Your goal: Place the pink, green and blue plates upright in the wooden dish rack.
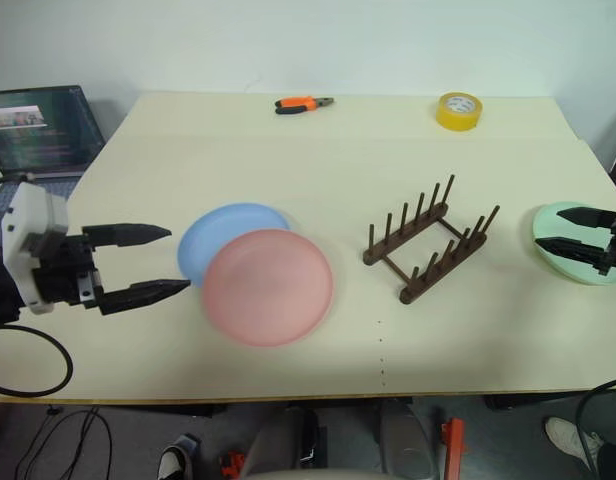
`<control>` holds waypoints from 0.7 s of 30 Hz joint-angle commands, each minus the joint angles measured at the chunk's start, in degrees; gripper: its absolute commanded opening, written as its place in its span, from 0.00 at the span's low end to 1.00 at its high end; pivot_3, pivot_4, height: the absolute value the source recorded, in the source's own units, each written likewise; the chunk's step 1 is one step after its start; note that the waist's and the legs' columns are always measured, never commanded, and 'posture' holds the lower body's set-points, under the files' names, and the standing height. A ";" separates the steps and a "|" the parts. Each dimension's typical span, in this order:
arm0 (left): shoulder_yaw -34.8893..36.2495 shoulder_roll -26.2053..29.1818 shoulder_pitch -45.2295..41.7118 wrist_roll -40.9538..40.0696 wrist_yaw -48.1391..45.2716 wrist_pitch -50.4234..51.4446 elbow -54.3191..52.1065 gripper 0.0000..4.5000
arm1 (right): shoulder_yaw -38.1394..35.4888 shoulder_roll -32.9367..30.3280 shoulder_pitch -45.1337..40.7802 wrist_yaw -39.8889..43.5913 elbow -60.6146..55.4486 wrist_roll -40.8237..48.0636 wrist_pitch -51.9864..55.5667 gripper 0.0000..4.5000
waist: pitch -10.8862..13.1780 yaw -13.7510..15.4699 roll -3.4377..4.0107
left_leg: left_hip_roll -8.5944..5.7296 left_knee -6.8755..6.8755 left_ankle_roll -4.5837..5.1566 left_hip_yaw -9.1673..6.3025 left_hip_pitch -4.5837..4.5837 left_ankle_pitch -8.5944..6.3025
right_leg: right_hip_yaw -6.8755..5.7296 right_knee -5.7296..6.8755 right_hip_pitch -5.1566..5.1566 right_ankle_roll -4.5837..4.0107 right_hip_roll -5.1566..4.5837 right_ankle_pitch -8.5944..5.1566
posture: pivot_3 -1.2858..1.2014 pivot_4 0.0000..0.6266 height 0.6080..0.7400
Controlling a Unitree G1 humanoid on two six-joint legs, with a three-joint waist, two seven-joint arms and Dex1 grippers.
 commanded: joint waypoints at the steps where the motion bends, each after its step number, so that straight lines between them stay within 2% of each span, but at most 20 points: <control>1: 1.36 0.79 -0.68 -0.75 0.02 -0.36 -1.22 1.00 | -1.05 -0.82 -0.91 0.50 -0.58 0.30 -0.30 0.99 | 0.00 0.00 0.00 | 0.00 0.00 0.00 0.00 0.00 0.00 | 0.00 0.00 0.00 0.00 0.00 0.00 | 0.52 0.24 1.00; 11: -0.65 1.05 -3.61 -2.18 0.61 0.15 -2.68 1.00 | -1.14 0.16 -1.33 -0.18 0.49 0.18 -1.13 0.99 | 0.00 0.05 0.00 | 0.00 0.01 0.00 -0.01 0.00 0.00 | -0.01 0.01 0.01 0.00 0.00 0.00 | 0.52 0.24 1.00; 16: -5.82 0.31 -7.22 -0.69 2.43 -0.47 -4.46 1.00 | -2.42 -0.31 0.36 -1.38 0.40 0.50 -1.73 0.99 | 0.00 0.07 0.00 | -0.03 0.01 0.00 0.00 0.00 0.00 | 0.01 0.01 0.03 0.02 0.00 0.01 | 0.52 0.24 1.00; 21: -13.38 -0.85 -14.92 -1.12 6.80 2.44 -7.56 1.00 | -3.39 -3.13 2.05 -1.71 -0.29 0.42 -1.47 0.99 | -0.01 0.10 0.02 | -0.05 0.03 0.00 -0.02 -0.01 0.01 | 0.03 0.01 0.05 0.08 0.03 0.04 | 0.52 0.24 1.00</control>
